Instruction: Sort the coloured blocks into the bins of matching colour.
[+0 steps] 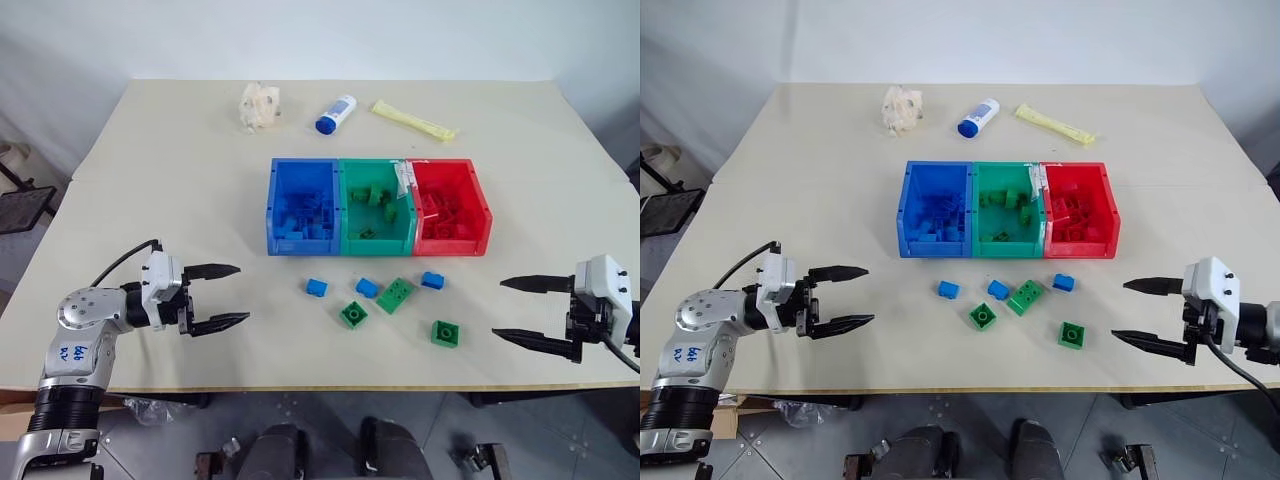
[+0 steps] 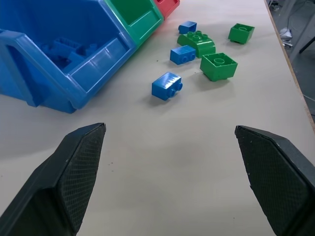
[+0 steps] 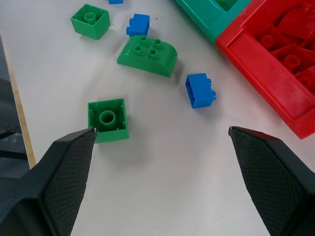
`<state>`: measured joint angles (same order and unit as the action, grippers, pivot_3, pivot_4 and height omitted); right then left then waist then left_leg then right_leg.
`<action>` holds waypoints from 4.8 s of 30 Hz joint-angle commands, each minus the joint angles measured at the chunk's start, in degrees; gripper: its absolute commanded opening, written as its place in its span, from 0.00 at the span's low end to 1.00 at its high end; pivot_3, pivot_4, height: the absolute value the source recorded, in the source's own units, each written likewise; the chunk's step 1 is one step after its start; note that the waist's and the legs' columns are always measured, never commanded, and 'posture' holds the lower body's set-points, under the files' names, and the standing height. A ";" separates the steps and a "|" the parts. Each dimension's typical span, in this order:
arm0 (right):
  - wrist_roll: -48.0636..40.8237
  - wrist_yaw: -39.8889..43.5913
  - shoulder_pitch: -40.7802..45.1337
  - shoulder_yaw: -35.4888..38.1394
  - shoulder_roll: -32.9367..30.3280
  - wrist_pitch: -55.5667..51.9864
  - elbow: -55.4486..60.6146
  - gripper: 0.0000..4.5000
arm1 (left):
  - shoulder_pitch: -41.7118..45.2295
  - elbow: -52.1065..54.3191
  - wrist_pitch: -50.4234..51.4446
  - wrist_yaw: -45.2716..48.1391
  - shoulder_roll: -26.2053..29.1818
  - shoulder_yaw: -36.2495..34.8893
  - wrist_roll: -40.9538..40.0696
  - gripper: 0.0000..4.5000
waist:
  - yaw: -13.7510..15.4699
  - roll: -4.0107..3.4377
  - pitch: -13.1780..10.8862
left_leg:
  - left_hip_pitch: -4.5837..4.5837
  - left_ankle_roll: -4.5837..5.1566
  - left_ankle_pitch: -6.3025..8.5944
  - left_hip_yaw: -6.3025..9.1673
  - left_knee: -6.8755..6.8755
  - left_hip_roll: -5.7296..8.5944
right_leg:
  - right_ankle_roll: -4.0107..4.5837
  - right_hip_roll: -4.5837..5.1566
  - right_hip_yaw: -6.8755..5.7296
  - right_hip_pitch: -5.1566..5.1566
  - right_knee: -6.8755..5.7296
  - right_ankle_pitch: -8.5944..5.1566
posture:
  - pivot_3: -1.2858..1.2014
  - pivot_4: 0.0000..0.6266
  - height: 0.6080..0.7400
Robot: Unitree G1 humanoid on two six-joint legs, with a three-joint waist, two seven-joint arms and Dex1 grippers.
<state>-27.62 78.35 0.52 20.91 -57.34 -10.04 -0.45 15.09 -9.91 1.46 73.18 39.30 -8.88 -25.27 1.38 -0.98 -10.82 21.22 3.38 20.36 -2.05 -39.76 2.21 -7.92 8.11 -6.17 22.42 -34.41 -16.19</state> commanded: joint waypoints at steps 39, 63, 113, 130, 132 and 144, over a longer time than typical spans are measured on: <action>3.88 -8.20 -10.72 2.53 -5.52 -16.44 19.39 1.00 | 2.66 -3.16 -9.54 6.17 -6.75 4.75 -0.98 0.99 | 0.13 0.02 -0.01 | 0.01 -0.03 0.02 0.01 -0.08 -0.06 | 0.02 0.00 0.18 0.03 -0.03 0.00 | 0.52 0.24 1.00; 11.17 -11.87 8.64 -22.12 -0.40 -16.73 11.35 0.57 | -5.95 8.56 -4.76 0.64 -5.83 3.65 -2.72 1.00 | -0.06 0.04 0.00 | 0.06 -0.02 0.01 0.13 -0.18 0.02 | 0.02 0.09 0.05 -0.02 -0.04 0.00 | 0.52 0.24 1.00; 1.99 -8.44 9.21 -0.93 4.00 -14.34 15.73 0.99 | 8.12 -9.02 -11.89 2.63 -10.17 6.38 1.05 1.00 | 0.27 0.07 -0.02 | 0.21 0.00 0.02 0.12 -0.22 -0.01 | 0.01 -0.42 -0.22 0.04 -0.12 0.00 | 0.52 0.24 1.00; 2.45 -9.47 -7.82 10.74 0.19 -14.46 17.08 0.99 | 12.77 -14.81 -13.07 6.05 -10.23 6.87 1.12 1.00 | 0.05 0.09 -0.03 | 0.04 0.00 0.02 -0.03 -0.19 -0.05 | 0.00 -0.41 0.05 0.02 -0.12 0.01 | 0.52 0.24 1.00; 4.30 -11.37 -3.21 4.34 0.93 -14.19 14.78 0.99 | 11.56 -13.37 -12.64 6.57 -10.31 6.95 0.52 1.00 | 0.01 0.11 -0.02 | 0.04 0.00 0.02 -0.03 -0.20 -0.04 | 0.00 -0.40 0.05 0.02 -0.12 0.01 | 0.52 0.24 1.00; 13.45 -16.69 18.18 -16.26 8.89 -8.03 -4.62 0.99 | 8.36 -11.80 -13.02 8.77 -8.65 5.00 -0.62 1.00 | -0.02 0.10 -0.02 | 0.12 0.00 0.01 0.03 -0.22 -0.03 | 0.01 -0.40 -0.08 0.06 -0.13 0.00 | 0.52 0.24 1.00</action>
<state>-14.83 62.27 17.22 4.81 -48.94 -19.87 -3.52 24.01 -23.31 -11.64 81.35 29.64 -2.40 -24.72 1.35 -0.88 -10.84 21.33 3.38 20.37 -2.04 -39.98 2.19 -7.91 7.72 -6.25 22.47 -34.54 -16.19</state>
